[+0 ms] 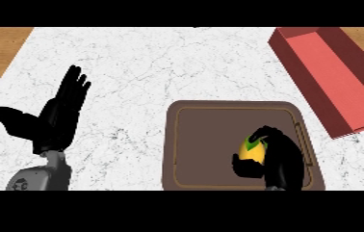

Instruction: Pick the lemon from the tray and place it in the cardboard box

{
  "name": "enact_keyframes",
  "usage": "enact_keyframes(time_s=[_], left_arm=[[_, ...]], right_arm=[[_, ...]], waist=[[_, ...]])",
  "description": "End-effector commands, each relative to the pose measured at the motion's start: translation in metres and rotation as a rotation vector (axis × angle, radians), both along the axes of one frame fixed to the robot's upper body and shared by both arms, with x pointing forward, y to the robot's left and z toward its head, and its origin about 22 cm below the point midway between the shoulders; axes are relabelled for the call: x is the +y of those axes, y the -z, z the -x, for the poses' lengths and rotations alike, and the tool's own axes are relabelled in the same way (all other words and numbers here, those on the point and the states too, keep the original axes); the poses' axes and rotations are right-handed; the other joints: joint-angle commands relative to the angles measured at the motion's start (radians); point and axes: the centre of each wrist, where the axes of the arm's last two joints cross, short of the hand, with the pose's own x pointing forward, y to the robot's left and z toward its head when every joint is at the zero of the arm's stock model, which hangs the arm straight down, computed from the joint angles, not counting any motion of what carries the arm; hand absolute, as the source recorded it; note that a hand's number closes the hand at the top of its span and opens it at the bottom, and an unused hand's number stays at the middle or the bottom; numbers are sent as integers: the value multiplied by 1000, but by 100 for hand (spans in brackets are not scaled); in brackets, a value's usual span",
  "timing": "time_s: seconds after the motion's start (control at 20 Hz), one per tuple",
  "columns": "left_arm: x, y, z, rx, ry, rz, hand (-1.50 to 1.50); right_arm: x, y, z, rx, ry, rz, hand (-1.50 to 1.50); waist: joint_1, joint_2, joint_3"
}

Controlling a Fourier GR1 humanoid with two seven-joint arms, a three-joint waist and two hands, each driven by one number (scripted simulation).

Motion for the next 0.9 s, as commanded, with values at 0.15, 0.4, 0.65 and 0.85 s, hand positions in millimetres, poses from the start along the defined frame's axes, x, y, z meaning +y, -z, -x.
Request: enact_keyframes(time_s=[0.15, 0.4, 0.65, 0.85], left_arm=[[-19, -7, -9, -26, 76, 14, 0], [-11, -1, 6, -8, 19, 11, 0], [-13, -1, 1, -10, -11, -1, 0], [2, -5, 3, -12, -13, -4, 0]], right_arm=[[60, -6, -15, 11, -714, 307, 150], [75, -49, -56, -99, -904, 373, 150], [106, -86, -60, -175, -1007, 437, 150], [84, -128, -54, -374, -821, 247, 150]], waist=[[92, 16, -2], [22, 0, 0], [-5, -2, 0], [-17, -5, 1]])
